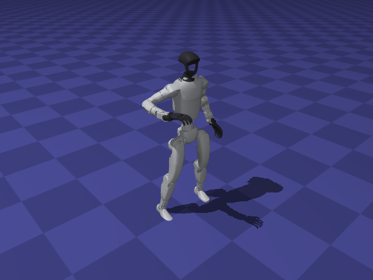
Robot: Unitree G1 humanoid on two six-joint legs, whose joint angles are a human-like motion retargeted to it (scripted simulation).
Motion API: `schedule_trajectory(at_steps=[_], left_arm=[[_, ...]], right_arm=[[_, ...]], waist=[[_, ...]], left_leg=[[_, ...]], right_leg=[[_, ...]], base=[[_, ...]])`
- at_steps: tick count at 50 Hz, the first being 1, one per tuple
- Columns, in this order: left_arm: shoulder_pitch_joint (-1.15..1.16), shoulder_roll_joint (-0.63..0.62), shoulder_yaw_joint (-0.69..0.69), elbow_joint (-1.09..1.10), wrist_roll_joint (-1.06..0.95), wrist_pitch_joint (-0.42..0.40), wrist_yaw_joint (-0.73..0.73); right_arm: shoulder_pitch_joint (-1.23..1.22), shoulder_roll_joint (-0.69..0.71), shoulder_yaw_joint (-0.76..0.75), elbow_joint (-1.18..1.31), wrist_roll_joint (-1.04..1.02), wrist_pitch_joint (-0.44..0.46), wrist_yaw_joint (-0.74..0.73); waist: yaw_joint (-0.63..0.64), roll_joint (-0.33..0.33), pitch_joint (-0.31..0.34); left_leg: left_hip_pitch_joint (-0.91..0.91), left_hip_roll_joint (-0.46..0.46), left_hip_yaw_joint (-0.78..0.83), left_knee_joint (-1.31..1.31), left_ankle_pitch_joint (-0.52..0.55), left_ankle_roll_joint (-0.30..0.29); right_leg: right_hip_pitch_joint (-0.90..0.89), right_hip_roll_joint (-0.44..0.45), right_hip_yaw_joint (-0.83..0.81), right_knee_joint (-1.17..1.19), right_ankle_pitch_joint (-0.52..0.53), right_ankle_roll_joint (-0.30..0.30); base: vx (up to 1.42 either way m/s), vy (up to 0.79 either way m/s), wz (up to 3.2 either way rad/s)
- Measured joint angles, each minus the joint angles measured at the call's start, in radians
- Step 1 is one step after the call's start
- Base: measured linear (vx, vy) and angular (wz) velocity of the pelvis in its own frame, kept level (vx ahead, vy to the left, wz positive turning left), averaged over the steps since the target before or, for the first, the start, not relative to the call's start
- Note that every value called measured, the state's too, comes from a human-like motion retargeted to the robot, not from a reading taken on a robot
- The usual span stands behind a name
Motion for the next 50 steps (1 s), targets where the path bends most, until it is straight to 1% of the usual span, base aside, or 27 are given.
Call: schedule_trajectory(at_steps=[4,7,10,14,20,23,27,31,35,37,38,40,45,50], left_arm=[[0.003,-0.008,-0.015,0.01,0.009,0.004,-0.005],[0.003,-0.016,-0.031,0.022,0.013,0.007,-0.013],[0.001,-0.025,-0.047,0.034,0.009,0.009,-0.023],[-0.006,-0.034,-0.064,0.047,0.003,0.017,-0.044],[-0.026,-0.036,-0.076,0.067,-0.01,0.015,-0.058],[-0.033,-0.028,-0.086,0.075,-0.011,0.012,-0.062],[-0.056,-0.016,-0.093,0.096,-0.009,0.01,-0.07],[-0.078,-0.001,-0.102,0.115,-0.002,0.004,-0.076],[-0.092,0.011,-0.105,0.13,0.006,-0.001,-0.079],[-0.095,0.017,-0.095,0.137,-0.004,-0.001,-0.07],[-0.096,0.012,-0.086,0.145,-0.003,-0.004,-0.073],[-0.101,0.004,-0.058,0.164,-0.014,-0.005,-0.07],[-0.12,-0.021,0.031,0.219,-0.057,-0.001,-0.049],[-0.119,-0.026,0.028,0.217,-0.043,-0.003,-0.048]], right_arm=[[-0.078,0.001,0.023,0.024,-0.018,0.016,-0.015],[-0.181,0.005,0.065,0.063,-0.044,0.04,-0.025],[-0.329,0.006,0.132,0.127,-0.072,0.07,-0.023],[-0.586,0.002,0.265,0.272,-0.091,0.114,0.007],[-1.048,0.01,0.559,0.652,-0.061,0.174,0.028],[-1.221,0.026,0.693,0.857,-0.035,0.196,0.059],[-1.427,0.065,0.874,1.151,0.0,0.211,0.114],[-1.561,0.111,0.998,1.399,0.028,0.218,0.158],[-1.638,0.15,1.06,1.569,0.051,0.226,0.175],[-1.66,0.166,1.071,1.621,0.06,0.229,0.171],[-1.669,0.173,1.075,1.642,0.066,0.232,0.178],[-1.684,0.186,1.078,1.672,0.072,0.235,0.188],[-1.69,0.2,1.068,1.675,0.051,0.237,0.208],[-1.671,0.189,1.055,1.619,0.026,0.226,0.2]], waist=[[0.034,-0.007,0.005],[0.066,-0.01,0.01],[0.099,-0.011,0.017],[0.149,-0.012,0.017],[0.206,-0.009,0.016],[0.233,-0.01,0.007],[0.262,-0.013,-0.005],[0.285,-0.019,-0.017],[0.301,-0.029,-0.029],[0.31,-0.035,-0.038],[0.307,-0.038,-0.04],[0.306,-0.04,-0.042],[0.299,-0.043,-0.045],[0.29,-0.037,-0.039]], left_leg=[[-0.007,-0.003,-0.022,0.003,0.004,0.001],[-0.009,-0.004,-0.032,0.004,0.006,0.001],[-0.007,-0.001,-0.04,0.006,0.007,-0.001],[-0.005,0.002,-0.04,0.006,0.007,-0.006],[0.003,0.008,-0.041,0.008,0.005,-0.017],[0.003,0.009,-0.045,0.008,0.006,-0.022],[0.0,0.009,-0.053,0.009,0.006,-0.027],[-0.005,0.007,-0.065,0.011,0.007,-0.029],[-0.013,0.005,-0.076,0.011,0.008,-0.031],[-0.02,0.008,-0.075,0.015,0.005,-0.027],[-0.021,0.004,-0.081,0.012,0.008,-0.03],[-0.022,0.002,-0.086,0.011,0.009,-0.031],[-0.023,0.002,-0.088,0.012,0.01,-0.029],[-0.02,0.004,-0.08,0.015,0.007,-0.029]], right_leg=[[0.008,-0.003,-0.021,-0.002,-0.001,-0.001],[0.012,-0.003,-0.031,-0.002,-0.001,-0.003],[0.019,0.0,-0.038,-0.001,-0.002,-0.009],[0.018,0.003,-0.035,0.004,0.0,-0.013],[0.025,0.008,-0.036,0.011,0.001,-0.019],[0.028,0.009,-0.042,0.011,0.003,-0.021],[0.032,0.009,-0.053,0.011,0.004,-0.021],[0.036,0.007,-0.067,0.01,0.005,-0.021],[0.035,0.004,-0.079,0.009,0.005,-0.02],[0.011,-0.011,-0.124,0.052,-0.005,-0.038],[0.026,-0.001,-0.096,0.02,0.002,-0.025],[0.034,0.002,-0.09,0.007,0.005,-0.021],[0.034,0.002,-0.092,0.006,0.005,-0.024],[0.033,0.004,-0.083,0.008,0.005,-0.023]], base=[[-0.02,-0.01,0.27],[-0.01,0.0,0.07],[0.0,0.0,0.0],[0.0,0.0,0.0],[0.0,0.0,0.0],[0.0,0.0,0.0],[0.0,0.0,0.0],[0.0,0.0,0.0],[0.0,0.0,0.0],[0.0,0.0,0.0],[0.0,0.0,0.18],[0.0,0.0,0.09],[0.0,0.0,0.0],[0.0,0.0,0.0]])
